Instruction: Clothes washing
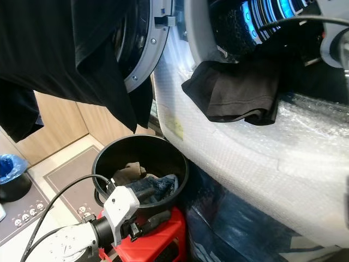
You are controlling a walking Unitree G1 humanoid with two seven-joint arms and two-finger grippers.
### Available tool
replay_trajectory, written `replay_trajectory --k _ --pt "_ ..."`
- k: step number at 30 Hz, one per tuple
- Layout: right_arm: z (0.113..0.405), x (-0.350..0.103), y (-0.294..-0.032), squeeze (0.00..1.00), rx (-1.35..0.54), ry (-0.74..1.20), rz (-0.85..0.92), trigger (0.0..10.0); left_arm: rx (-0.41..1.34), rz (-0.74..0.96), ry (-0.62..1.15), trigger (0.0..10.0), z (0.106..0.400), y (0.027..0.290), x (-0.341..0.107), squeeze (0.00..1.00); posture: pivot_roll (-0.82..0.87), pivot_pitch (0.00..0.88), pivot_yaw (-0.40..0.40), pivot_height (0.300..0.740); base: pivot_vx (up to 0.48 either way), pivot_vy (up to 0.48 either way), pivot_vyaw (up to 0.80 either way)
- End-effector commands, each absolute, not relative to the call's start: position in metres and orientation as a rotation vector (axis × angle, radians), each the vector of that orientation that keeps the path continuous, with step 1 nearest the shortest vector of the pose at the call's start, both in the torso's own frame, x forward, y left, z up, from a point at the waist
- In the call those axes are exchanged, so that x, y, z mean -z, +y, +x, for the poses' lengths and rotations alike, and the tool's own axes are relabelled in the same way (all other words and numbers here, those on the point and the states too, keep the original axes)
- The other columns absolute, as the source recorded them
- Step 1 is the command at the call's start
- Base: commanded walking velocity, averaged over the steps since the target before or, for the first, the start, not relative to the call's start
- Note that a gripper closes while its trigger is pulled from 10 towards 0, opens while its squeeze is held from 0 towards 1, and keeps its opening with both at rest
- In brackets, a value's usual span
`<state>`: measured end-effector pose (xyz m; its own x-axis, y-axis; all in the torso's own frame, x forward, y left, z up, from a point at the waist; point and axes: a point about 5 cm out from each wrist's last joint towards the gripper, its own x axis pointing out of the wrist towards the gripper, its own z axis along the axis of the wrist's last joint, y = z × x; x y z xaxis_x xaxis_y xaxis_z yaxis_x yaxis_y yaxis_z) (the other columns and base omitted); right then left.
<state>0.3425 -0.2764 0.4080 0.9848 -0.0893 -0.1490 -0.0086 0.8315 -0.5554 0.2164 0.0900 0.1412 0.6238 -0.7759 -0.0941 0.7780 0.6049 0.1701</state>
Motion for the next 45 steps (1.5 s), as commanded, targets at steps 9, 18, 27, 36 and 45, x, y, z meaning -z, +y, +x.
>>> replay_trajectory --k 9,18,27,36,45 --pt "0.304 -0.418 -0.265 0.0 -0.208 0.126 -0.471 10.0 0.931 0.209 -0.007 10.0 0.216 0.089 -0.146 0.0 -0.06 0.086 -0.029 0.74 0.0 0.0 0.0" --pt "0.272 -0.423 -0.242 0.0 -0.464 0.054 -0.421 10.0 0.951 0.22 -0.013 10.0 0.22 0.089 -0.148 0.0 -0.08 0.075 -0.013 0.74 0.0 0.0 0.0" --pt "0.25 -0.413 -0.221 0.0 -0.656 -0.143 -0.507 10.0 0.95 0.217 -0.015 10.0 0.221 0.088 -0.148 0.0 -0.07 0.081 -0.013 0.74 0.0 0.0 0.0" --pt "0.248 -0.354 -0.192 0.0 -0.735 -0.23 -0.642 10.0 0.941 0.219 -0.018 10.0 0.221 0.09 -0.149 0.0 -0.06 0.091 -0.009 0.74 0.0 0.0 0.0" --pt "0.258 -0.311 -0.177 0.0 -0.612 -0.322 -0.748 10.0 0.934 0.219 -0.017 10.0 0.22 0.09 -0.149 0.0 -0.06 0.097 -0.008 0.74 0.0 0.0 0.0"
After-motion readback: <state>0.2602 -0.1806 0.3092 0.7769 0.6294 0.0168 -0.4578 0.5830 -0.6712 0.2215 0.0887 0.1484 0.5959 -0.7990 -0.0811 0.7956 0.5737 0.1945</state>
